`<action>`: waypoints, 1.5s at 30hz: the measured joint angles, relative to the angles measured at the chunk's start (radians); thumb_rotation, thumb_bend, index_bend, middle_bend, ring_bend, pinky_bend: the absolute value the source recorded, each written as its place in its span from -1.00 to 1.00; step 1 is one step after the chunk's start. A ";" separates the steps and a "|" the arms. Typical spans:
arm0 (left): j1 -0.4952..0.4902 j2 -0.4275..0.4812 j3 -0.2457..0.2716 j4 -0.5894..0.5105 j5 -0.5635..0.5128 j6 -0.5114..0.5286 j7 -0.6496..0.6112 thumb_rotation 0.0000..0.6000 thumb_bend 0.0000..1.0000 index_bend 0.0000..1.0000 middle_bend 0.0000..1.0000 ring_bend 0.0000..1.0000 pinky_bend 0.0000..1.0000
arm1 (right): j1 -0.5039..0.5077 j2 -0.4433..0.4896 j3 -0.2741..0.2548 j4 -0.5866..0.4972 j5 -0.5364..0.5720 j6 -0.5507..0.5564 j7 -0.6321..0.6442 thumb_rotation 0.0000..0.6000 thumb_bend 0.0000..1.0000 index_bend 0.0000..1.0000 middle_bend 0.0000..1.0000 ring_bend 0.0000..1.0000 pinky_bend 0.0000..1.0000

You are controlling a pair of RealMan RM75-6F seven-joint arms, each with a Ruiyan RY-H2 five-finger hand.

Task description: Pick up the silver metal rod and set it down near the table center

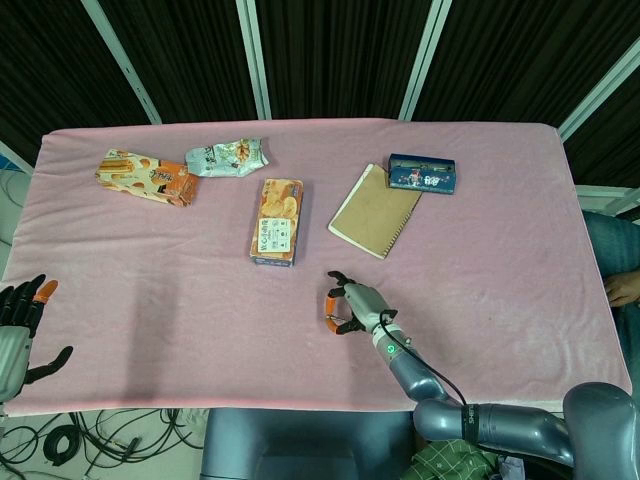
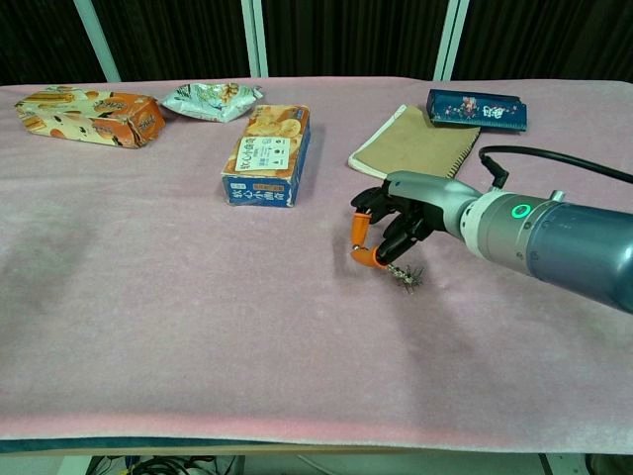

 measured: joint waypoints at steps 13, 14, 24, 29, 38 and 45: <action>0.001 -0.002 0.001 -0.008 -0.006 -0.002 0.011 1.00 -0.56 -0.86 -1.00 -1.00 -1.00 | 0.016 -0.040 -0.028 -0.001 0.009 0.027 -0.082 1.00 -0.42 -0.64 -0.91 -0.78 -0.66; 0.001 -0.002 0.000 -0.008 -0.007 -0.002 0.011 1.00 -0.56 -0.86 -1.00 -1.00 -1.00 | 0.017 -0.042 -0.029 -0.001 0.012 0.027 -0.086 1.00 -0.45 -0.71 -0.92 -0.79 -0.66; 0.003 -0.004 -0.007 -0.005 -0.021 0.001 0.021 1.00 -0.56 -0.86 -1.00 -1.00 -1.00 | 0.011 0.000 -0.024 -0.080 0.012 0.052 -0.110 1.00 -0.52 -0.88 -0.96 -0.85 -0.67; 0.003 -0.009 -0.008 -0.005 -0.022 0.002 0.034 1.00 -0.56 -0.86 -1.00 -1.00 -1.00 | -0.009 0.086 -0.022 -0.174 -0.024 0.093 -0.123 1.00 -0.52 -0.88 -0.96 -0.86 -0.68; 0.004 -0.008 -0.005 -0.010 -0.018 0.002 0.033 1.00 -0.56 -0.86 -1.00 -1.00 -1.00 | -0.088 0.391 -0.021 -0.396 -0.103 0.197 -0.154 1.00 -0.52 -0.88 -0.96 -0.85 -0.69; -0.001 -0.001 -0.002 -0.013 -0.011 -0.007 0.018 1.00 -0.56 -0.86 -1.00 -1.00 -1.00 | -0.241 0.662 -0.053 -0.521 -0.263 0.269 -0.036 1.00 -0.53 -0.88 -0.96 -0.85 -0.69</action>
